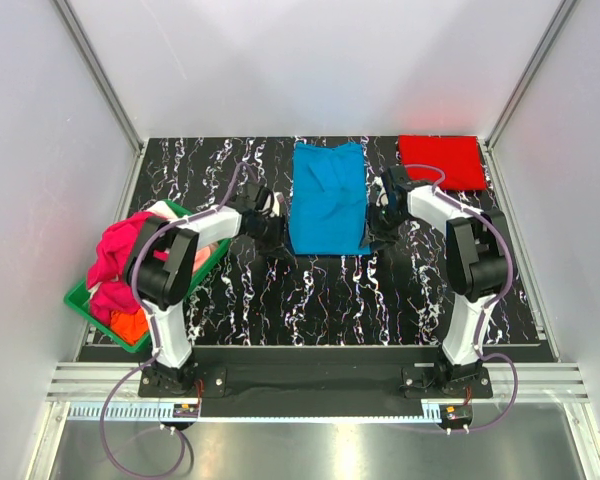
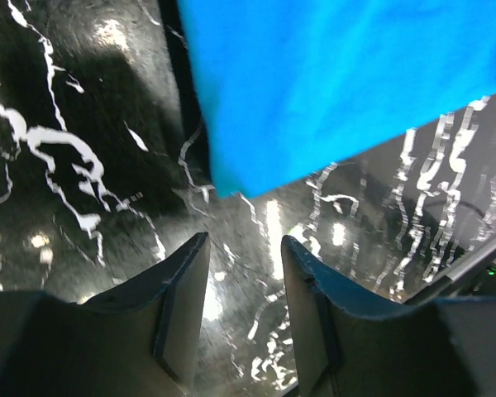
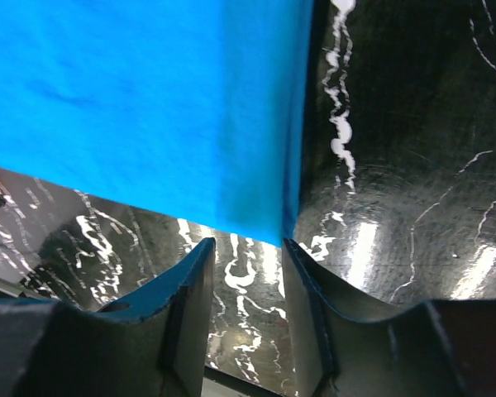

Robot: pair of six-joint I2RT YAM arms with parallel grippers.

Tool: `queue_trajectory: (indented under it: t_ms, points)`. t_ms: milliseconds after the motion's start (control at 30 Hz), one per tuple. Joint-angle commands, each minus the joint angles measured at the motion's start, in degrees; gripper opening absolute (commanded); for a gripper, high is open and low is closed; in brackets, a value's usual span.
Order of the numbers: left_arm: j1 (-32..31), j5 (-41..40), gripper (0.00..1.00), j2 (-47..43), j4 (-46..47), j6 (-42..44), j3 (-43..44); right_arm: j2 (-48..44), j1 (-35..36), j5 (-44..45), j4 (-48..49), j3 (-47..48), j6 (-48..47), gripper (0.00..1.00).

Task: Fold and stack the t-shirts
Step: Fold the tshirt

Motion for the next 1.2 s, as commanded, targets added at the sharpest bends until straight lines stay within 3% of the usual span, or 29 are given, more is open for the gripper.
queue_trajectory:
  t_ms: [0,200,300,433,467,533,567,700,933,1033,1167]
  points:
    - [0.28,-0.32,0.45,2.07,1.82,1.61,1.47,0.2,-0.55,0.95,1.6,-0.76,-1.47,0.44]
    - [0.28,-0.85,0.42,3.65,1.65,2.14,2.61,0.73,-0.72,1.56,2.65,-2.25,-2.18,0.4]
    - [0.37,-0.24,0.35,4.71,1.21,2.66,3.75,1.25,-0.9,1.65,3.1,-2.61,-2.62,0.38]
    - [0.28,-0.5,0.22,5.5,0.24,3.71,4.54,1.61,-1.6,1.74,3.27,-2.79,-2.97,0.35]
    - [0.37,-0.5,0.09,5.59,-0.2,3.89,4.81,1.61,-1.69,1.57,3.62,-2.79,-3.06,0.31]
    - [0.28,-0.5,0.0,5.85,-0.72,4.51,5.42,1.78,-1.87,1.3,3.89,-2.7,-3.23,0.25]
    - [0.28,-0.58,0.0,5.85,-1.25,4.6,5.51,1.7,-1.87,1.3,3.97,-2.7,-3.23,0.16]
    - [0.28,-2.33,0.0,4.37,-2.83,5.04,5.43,1.35,-2.04,1.48,3.98,-3.05,-3.41,0.0]
    - [0.19,-6.64,0.0,-0.82,-3.28,2.93,2.35,-1.73,-2.04,0.69,4.24,-5.33,-1.92,0.0]
    - [0.28,-4.63,0.17,-2.23,-0.21,3.1,1.21,-2.34,-2.04,0.42,4.5,-5.77,-1.74,0.0]
    - [0.28,0.55,0.26,-0.83,2.61,4.51,0.94,-2.43,-2.04,1.74,4.42,-5.77,-1.74,0.0]
